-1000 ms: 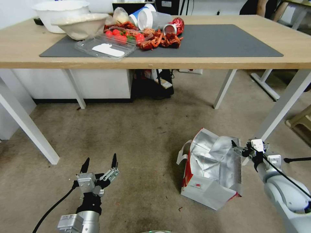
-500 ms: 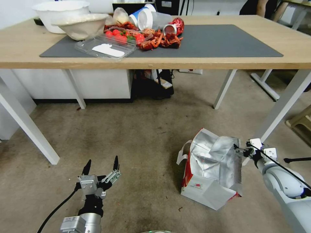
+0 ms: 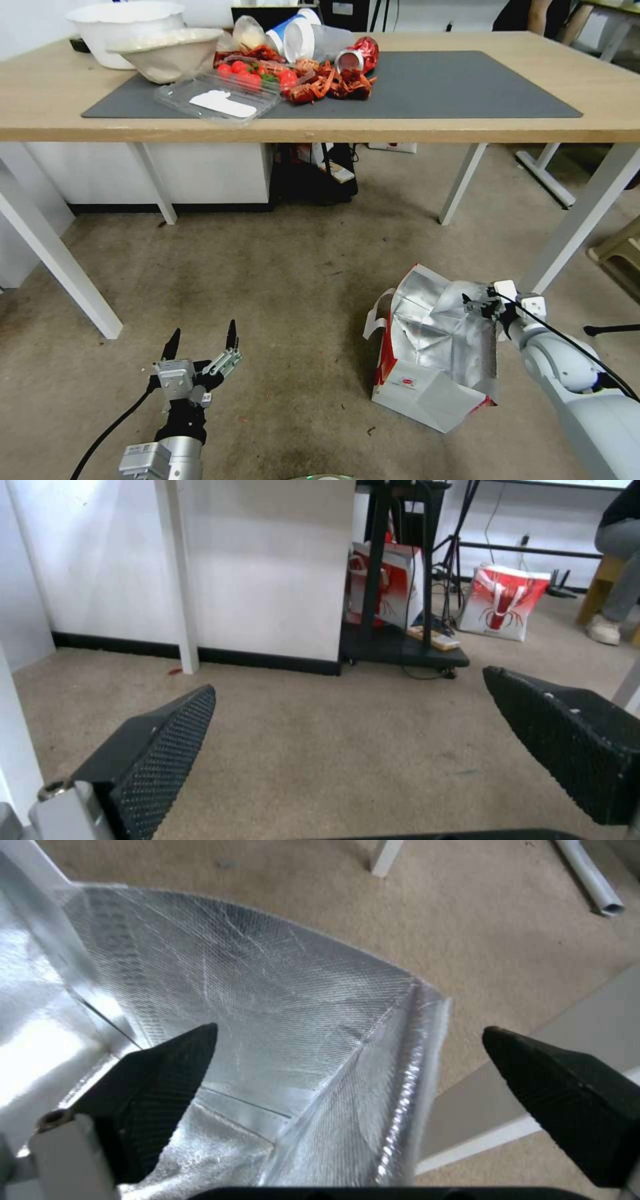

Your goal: Pick up the food delivery bag from the floor and place it on the table.

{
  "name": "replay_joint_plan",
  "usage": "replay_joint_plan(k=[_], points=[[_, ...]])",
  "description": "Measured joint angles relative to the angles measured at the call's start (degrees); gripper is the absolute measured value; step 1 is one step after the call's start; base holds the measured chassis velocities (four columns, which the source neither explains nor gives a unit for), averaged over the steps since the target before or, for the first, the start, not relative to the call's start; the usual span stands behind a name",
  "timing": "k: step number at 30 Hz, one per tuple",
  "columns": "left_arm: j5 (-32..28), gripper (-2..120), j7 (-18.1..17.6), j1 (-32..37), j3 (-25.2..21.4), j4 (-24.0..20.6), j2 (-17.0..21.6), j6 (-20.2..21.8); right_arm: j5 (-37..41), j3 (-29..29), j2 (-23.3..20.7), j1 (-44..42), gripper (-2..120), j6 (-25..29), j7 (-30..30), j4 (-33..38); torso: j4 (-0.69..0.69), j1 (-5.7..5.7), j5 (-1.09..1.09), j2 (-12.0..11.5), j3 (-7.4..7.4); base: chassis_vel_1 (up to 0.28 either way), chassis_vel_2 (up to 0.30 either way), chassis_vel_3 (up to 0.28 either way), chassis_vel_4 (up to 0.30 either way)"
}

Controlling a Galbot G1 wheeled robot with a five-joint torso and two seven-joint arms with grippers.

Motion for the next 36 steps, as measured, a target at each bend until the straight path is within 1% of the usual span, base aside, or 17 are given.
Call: replay_joint_plan(k=[2,5,6,8,9,11,13,18,19,22,24,26,27,29,31,32,36], points=[[-0.05,100,-0.02,-0.06,-0.18,0.05,0.00,0.02,-0.01,-0.60,0.04,0.70,96,-0.33,0.01,-0.45,0.00,0.00,0.00,0.00,0.00,0.000,0.000,0.000,0.000],[-0.37,100,-0.03,-0.34,-0.81,0.32,0.00,0.07,-1.85,-3.20,0.55,3.61,81,-2.87,0.57,-2.30,0.00,0.00,0.00,0.01,0.00,0.000,0.000,0.000,0.000],[-0.37,100,-0.03,-0.34,-0.81,0.32,0.00,0.07,-1.85,-3.20,0.55,3.61,81,-2.87,0.57,-2.30,0.00,0.00,0.00,0.01,0.00,0.000,0.000,0.000,0.000],[-0.45,100,-0.03,-0.50,-1.15,0.44,0.00,0.07,-2.29,-4.73,1.10,5.23,71,-4.69,1.92,-3.37,0.00,0.00,0.00,0.02,0.00,0.000,0.000,0.000,0.000],[-0.45,100,-0.03,-0.50,-1.15,0.44,0.00,0.07,-2.29,-4.73,1.10,5.23,71,-4.69,1.92,-3.37,0.00,0.00,0.00,0.02,0.00,0.000,0.000,0.000,0.000],[-0.47,100,0.00,-0.83,-1.31,0.62,0.00,0.06,-1.47,-5.58,1.46,6.19,61,-6.21,3.22,-3.98,0.00,0.00,0.00,0.02,0.00,0.000,0.000,0.000,0.000],[-0.47,100,0.02,-0.89,-1.31,0.64,0.00,0.06,-1.28,-5.72,1.54,6.26,56,-6.94,3.72,-4.07,0.00,0.00,0.00,0.02,0.00,0.000,0.000,0.000,0.000],[-0.45,100,0.00,-1.05,-1.19,0.68,0.00,0.05,-1.12,-5.59,1.65,5.80,36,-7.36,4.15,-4.18,0.00,0.00,0.00,0.03,0.00,0.000,0.000,0.000,0.000],[-0.45,100,0.00,-1.05,-1.19,0.68,0.00,0.05,-1.12,-5.59,1.65,5.80,36,-7.36,4.15,-4.18,0.00,0.00,0.00,0.03,0.00,0.000,0.000,0.000,0.000],[-0.51,100,-0.10,-1.08,-1.18,0.64,0.00,-0.06,-0.80,-5.45,1.58,5.44,21,-7.36,4.32,-4.07,0.00,0.00,0.00,0.03,0.00,0.000,0.000,0.000,0.000],[-0.53,100,-0.12,-1.08,-1.18,0.63,0.00,-0.06,-0.76,-5.45,1.56,5.43,18,-7.36,4.33,-4.03,0.00,0.00,0.00,0.03,-0.01,0.000,0.000,0.000,0.000],[-0.72,100,-0.21,-1.07,-1.20,0.57,0.00,-0.09,-0.72,-5.45,1.48,5.40,7,-7.24,4.28,-3.92,0.00,0.00,0.00,0.03,-0.01,0.000,0.000,0.000,0.000],[-0.72,100,-0.21,-1.07,-1.20,0.57,0.00,-0.09,-0.72,-5.45,1.48,5.40,7,-7.24,4.28,-3.92,0.00,0.00,0.00,0.03,-0.01,0.000,0.000,0.000,0.000],[-0.98,100,-0.25,-1.07,-1.24,0.53,0.00,-0.09,-1.49,-5.40,1.43,5.20,0,-5.01,2.73,-4.03,0.00,0.00,0.00,0.03,0.00,0.000,0.000,0.000,0.000],[-1.32,100,-0.28,-1.10,-1.28,0.42,0.00,-0.10,-1.50,-4.89,1.22,4.59,0,-1.37,-0.06,-4.04,0.00,0.00,0.01,0.03,0.00,0.000,0.000,0.000,0.000],[-1.32,100,-0.28,-1.10,-1.28,0.42,0.00,-0.10,-1.50,-4.89,1.22,4.59,0,-1.37,-0.06,-4.04,0.00,0.00,0.01,0.03,0.00,0.000,0.000,0.000,0.000],[-1.99,100,-0.04,-1.26,-1.84,0.03,0.00,-0.13,-1.45,-3.30,0.32,2.62,0,6.16,-7.18,-2.95,0.00,0.00,0.01,0.03,-0.01,0.000,0.000,0.000,0.000]])
